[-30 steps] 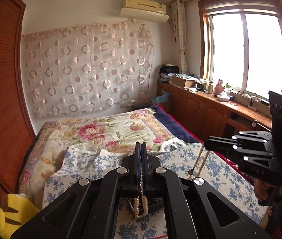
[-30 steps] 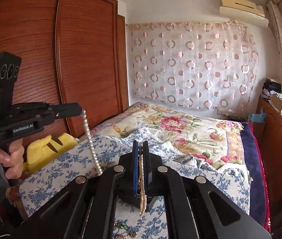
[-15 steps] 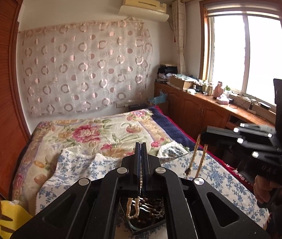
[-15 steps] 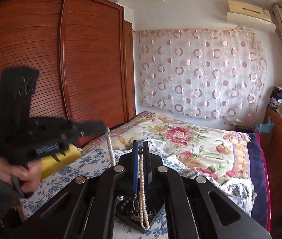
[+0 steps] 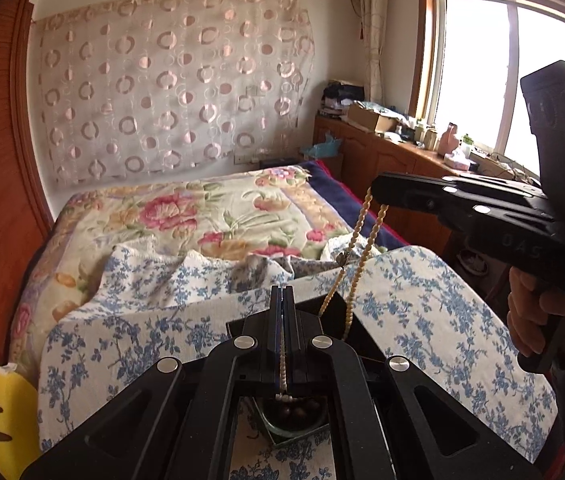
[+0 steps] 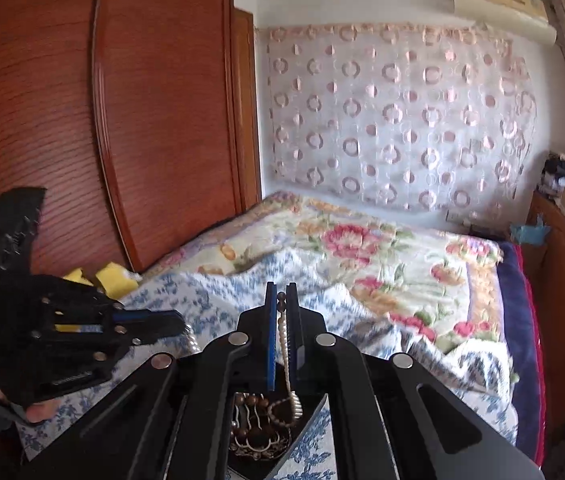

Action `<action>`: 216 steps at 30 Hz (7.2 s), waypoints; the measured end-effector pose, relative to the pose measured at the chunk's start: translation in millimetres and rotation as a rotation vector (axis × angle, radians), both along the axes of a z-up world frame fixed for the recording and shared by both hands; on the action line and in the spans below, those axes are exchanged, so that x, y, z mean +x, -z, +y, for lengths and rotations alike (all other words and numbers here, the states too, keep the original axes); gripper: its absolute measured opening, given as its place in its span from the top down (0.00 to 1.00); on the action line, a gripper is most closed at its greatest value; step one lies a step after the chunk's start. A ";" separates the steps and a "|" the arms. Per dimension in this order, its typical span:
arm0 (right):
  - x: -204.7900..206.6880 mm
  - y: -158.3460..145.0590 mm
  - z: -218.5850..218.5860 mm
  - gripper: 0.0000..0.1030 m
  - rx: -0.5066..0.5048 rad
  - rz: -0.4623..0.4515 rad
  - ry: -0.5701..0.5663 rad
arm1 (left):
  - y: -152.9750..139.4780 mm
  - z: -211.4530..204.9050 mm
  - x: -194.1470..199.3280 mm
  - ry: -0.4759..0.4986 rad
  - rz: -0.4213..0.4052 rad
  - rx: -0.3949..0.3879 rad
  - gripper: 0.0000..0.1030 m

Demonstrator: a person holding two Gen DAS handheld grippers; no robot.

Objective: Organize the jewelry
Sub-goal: 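Open both tools to drop the pearl strands into the black box, then grasp the red cord bracelet with the left tool while the right tool approaches the green earrings, then grasp the green bead earring with the right tool while the left tool holds the red bracelet, then release the red bracelet into the box with left tool while right tool releases the earring, then grasp the gold flower earring with the left tool while the right tool grasps the gold ring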

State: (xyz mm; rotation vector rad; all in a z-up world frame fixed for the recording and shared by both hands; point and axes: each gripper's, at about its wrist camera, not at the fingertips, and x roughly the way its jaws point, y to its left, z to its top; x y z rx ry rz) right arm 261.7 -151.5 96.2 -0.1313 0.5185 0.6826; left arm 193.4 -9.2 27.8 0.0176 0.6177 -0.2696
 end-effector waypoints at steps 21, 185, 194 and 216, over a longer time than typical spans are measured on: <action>-44.8 53.2 -25.8 0.92 -0.050 0.105 0.037 | 21.1 -5.4 -38.5 0.018 0.043 0.014 0.99; -85.9 115.9 -48.3 0.80 -0.121 0.227 0.025 | 50.5 -24.3 -40.9 0.023 0.056 0.056 0.65; -141.5 135.4 -36.4 0.68 -0.159 0.259 -0.030 | 84.9 -19.4 -83.2 0.043 0.137 0.060 0.65; -141.9 159.2 -21.1 0.89 -0.247 0.276 -0.043 | 110.6 -40.8 -106.0 0.096 0.191 0.080 0.65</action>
